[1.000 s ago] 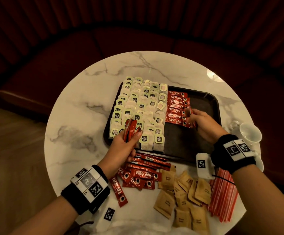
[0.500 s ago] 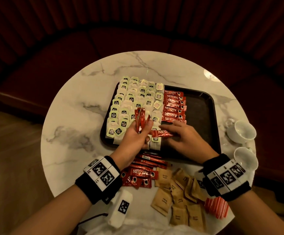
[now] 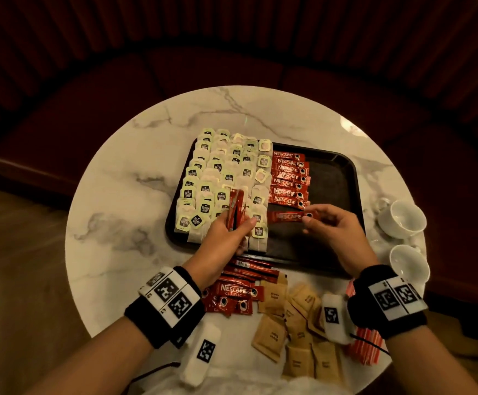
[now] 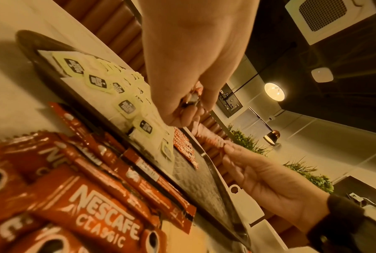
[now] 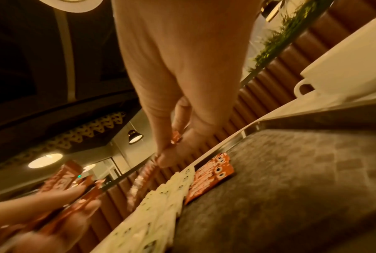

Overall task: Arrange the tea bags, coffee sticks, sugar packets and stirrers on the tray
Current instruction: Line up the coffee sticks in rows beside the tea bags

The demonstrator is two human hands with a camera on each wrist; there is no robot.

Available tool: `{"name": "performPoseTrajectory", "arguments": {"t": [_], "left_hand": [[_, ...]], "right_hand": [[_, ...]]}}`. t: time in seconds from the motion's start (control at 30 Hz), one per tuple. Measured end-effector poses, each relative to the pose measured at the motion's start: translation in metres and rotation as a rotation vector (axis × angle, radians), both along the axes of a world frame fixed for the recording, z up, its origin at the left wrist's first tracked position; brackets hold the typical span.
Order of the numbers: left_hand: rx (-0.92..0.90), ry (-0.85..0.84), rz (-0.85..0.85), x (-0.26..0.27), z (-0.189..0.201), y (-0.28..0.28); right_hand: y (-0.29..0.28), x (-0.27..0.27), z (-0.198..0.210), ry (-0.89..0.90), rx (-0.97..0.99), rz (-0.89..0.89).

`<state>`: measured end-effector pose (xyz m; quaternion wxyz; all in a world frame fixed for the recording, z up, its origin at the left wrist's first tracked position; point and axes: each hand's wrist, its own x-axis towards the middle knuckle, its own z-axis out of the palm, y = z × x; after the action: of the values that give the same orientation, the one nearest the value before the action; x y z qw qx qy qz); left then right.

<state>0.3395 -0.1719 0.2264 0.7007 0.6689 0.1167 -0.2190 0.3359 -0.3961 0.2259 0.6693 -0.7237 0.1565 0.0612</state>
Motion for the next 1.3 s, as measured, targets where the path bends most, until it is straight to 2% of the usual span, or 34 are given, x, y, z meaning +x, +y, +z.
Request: {"name": "performPoseTrajectory", "arguments": {"t": [0.13,0.3,0.4,0.6,0.73,0.8,0.9,1.03,1.2,1.3], "left_hand": [[-0.002,0.165,-0.146,-0.015,-0.009,0.003],[-0.076,0.282,-0.226,-0.032,-0.011,0.007],[-0.09,0.301,-0.251,-0.035,-0.007,0.008],[-0.098,0.297,-0.241,-0.036,-0.004,0.01],[-0.189,0.292,-0.25,-0.036,-0.002,0.012],[-0.246,0.3,-0.231,-0.035,-0.003,0.014],[-0.316,0.306,-0.197,-0.035,-0.005,0.015],[-0.263,0.193,-0.168,-0.037,-0.009,0.013],[-0.129,0.072,-0.146,-0.038,-0.01,0.01],[-0.142,0.054,-0.128,-0.037,-0.008,0.009]], "right_hand": [[-0.018,0.016,-0.021,0.09,-0.124,-0.087],[-0.017,0.037,-0.037,0.215,-0.358,-0.05],[-0.011,0.047,-0.036,0.24,-0.503,-0.012],[-0.006,0.063,-0.036,0.272,-0.61,0.05],[-0.005,0.064,-0.029,0.258,-0.705,0.069],[0.001,0.055,-0.016,0.212,-0.662,0.093],[0.021,0.027,0.004,0.128,-0.444,0.195],[0.052,-0.012,0.014,0.092,-0.223,0.323],[0.068,-0.029,0.01,0.094,-0.059,0.209],[0.07,-0.033,0.01,0.107,0.114,0.175]]}}
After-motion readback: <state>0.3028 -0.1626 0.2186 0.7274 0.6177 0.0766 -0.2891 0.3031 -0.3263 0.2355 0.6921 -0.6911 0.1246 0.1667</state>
